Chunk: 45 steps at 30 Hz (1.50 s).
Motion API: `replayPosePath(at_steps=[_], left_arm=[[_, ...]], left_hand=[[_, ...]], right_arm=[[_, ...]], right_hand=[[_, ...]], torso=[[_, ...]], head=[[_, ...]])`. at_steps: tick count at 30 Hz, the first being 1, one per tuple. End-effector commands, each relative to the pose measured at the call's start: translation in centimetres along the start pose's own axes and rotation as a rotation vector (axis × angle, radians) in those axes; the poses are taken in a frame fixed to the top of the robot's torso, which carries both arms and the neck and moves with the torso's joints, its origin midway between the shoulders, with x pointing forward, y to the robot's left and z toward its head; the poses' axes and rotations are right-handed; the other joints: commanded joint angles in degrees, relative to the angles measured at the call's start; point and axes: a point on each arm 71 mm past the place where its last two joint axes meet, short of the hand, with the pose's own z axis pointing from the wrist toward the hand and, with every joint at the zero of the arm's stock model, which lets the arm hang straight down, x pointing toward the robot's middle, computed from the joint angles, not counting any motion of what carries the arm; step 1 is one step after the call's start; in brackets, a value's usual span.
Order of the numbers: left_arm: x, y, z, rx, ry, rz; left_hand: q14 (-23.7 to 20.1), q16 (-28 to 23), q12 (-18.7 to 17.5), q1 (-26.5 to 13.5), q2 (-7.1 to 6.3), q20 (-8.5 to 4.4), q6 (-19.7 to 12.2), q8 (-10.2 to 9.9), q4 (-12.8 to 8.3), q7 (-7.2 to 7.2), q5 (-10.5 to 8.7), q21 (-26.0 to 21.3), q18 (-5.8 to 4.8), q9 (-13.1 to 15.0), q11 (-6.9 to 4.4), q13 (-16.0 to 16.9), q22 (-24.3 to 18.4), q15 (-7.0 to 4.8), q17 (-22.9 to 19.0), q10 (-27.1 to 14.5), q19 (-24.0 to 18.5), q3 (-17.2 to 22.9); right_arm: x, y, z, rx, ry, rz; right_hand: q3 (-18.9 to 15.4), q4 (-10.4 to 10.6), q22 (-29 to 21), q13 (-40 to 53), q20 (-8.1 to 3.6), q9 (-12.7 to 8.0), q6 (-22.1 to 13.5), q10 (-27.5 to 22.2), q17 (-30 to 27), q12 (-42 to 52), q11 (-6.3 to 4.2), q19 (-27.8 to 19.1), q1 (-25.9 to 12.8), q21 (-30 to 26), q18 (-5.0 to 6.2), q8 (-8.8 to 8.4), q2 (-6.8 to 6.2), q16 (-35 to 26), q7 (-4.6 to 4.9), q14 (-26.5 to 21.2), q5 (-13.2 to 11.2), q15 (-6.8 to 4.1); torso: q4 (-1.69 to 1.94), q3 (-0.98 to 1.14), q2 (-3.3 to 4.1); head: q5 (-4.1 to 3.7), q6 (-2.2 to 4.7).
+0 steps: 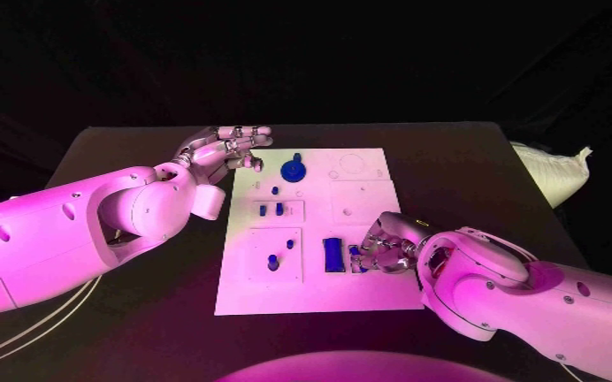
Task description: Assemble the parts on the task board
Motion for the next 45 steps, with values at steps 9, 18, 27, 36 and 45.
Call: replayPosePath(at_steps=[9,18,27,36,45], left_arm=[[0.40,-0.10,-0.01,0.009,0.030,0.003],[0.40,-0.10,-0.01,0.009,0.031,0.003],[0.43,-0.09,0.00,0.007,0.033,0.004],[0.39,-0.07,-0.01,0.005,0.035,0.005],[0.30,-0.07,-0.04,0.003,0.033,0.005]], left_hand=[[-0.09,0.28,0.41,0.02,0.50,-0.29,-0.43,0.35,-0.36,-0.01,0.40,-0.40,0.66,-0.07,-0.09,-0.09,-0.09,-0.27,-0.11,-0.46,0.25,-0.02],[-0.10,0.28,0.43,0.04,0.54,-0.29,-0.43,0.37,-0.39,-0.01,0.40,-0.41,0.66,-0.07,-0.09,-0.09,-0.10,-0.27,-0.13,-0.48,0.25,-0.01],[-0.10,0.28,0.43,0.04,0.54,-0.29,-0.43,0.37,-0.39,-0.01,0.40,-0.41,0.66,-0.07,-0.09,-0.09,-0.10,-0.27,-0.13,-0.48,0.25,-0.01],[-0.10,0.28,0.43,0.04,0.54,-0.29,-0.43,0.37,-0.39,-0.01,0.40,-0.41,0.66,-0.07,-0.09,-0.09,-0.10,-0.27,-0.13,-0.48,0.25,-0.01],[-0.10,0.29,0.46,-0.02,0.54,-0.28,-0.45,0.39,-0.39,0.01,0.39,-0.43,0.65,-0.07,-0.07,-0.10,-0.10,-0.26,-0.15,-0.51,0.25,-0.06]], right_arm=[[0.51,-0.61,0.41,0.078,0.039,-0.058],[0.65,-0.51,0.61,0.076,0.048,-0.076],[0.78,-0.21,0.72,0.066,0.051,-0.076],[0.68,0.15,0.44,0.043,0.032,-0.085],[0.21,-0.31,-0.03,0.041,0.001,-0.102]], right_hand=[[-0.85,-0.06,0.18,1.17,-0.47,0.69,2.00,1.15,8.94,1.95,-0.69,0.41,-3.02,0.16,-0.87,1.00,1.47,0.43,-0.71,4.78,0.90,-0.82],[-0.91,-0.05,0.30,1.63,-0.58,0.86,2.30,1.47,9.16,2.69,-0.82,0.51,-3.64,0.24,-0.90,1.16,2.03,0.54,-0.86,4.82,1.15,-0.93],[-2.16,-0.05,0.38,1.83,-0.72,1.10,2.37,1.63,9.20,2.82,-0.87,0.57,-5.49,0.26,-0.93,1.20,1.82,0.54,-0.91,4.83,2.03,-1.02],[-6.28,-0.07,0.54,2.31,-0.77,1.51,2.81,1.99,9.51,3.20,-0.93,0.66,-11.86,0.31,-0.97,1.33,2.70,0.69,-1.06,4.89,-4.38,-1.04],[-10.98,0.08,0.59,2.57,-0.80,2.00,2.86,2.09,9.59,3.10,-0.94,0.67,-16.01,0.26,-0.96,1.39,3.38,0.71,-1.07,4.90,-13.33,-1.08]], torso=[[0.03,-0.01,-0.04],[-0.08,-0.01,0.00],[0.00,0.00,-0.01],[-0.09,0.05,-0.01],[-0.06,0.08,-0.01]], head=[[0.03,-0.12],[0.13,-0.14],[0.12,-0.26],[0.22,-0.31],[0.31,-0.30]])
